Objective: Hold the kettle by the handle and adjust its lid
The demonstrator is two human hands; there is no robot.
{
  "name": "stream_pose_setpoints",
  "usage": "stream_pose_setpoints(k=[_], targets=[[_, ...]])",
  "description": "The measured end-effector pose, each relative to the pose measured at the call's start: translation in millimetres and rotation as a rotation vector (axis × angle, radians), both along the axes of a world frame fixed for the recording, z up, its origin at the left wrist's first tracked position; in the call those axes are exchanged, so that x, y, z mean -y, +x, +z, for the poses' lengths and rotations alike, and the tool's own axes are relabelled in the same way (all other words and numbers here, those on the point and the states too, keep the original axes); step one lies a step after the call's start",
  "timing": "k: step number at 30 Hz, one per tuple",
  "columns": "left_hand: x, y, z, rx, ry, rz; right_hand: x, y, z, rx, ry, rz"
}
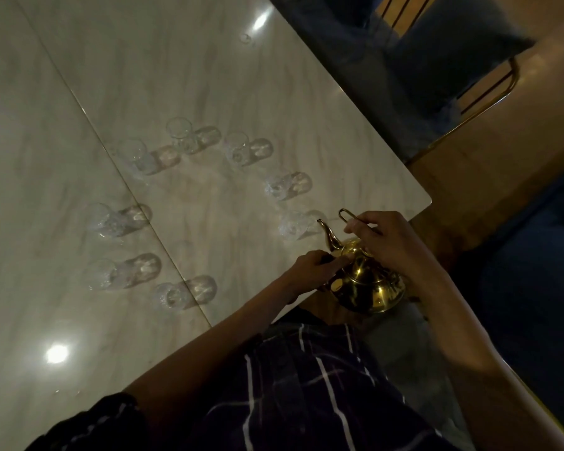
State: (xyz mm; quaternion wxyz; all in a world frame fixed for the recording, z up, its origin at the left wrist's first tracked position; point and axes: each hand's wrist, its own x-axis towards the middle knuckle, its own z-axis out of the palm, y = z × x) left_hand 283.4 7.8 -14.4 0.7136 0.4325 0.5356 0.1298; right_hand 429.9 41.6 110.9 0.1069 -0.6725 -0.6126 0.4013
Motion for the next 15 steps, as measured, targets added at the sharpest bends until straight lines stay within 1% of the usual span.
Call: stream_pose_setpoints(k=[15], targets=[[0.3,-0.9,1.6,-0.012,0.011,-0.01,0.3,0.6,-1.6,0.002,-0.006,-0.005]])
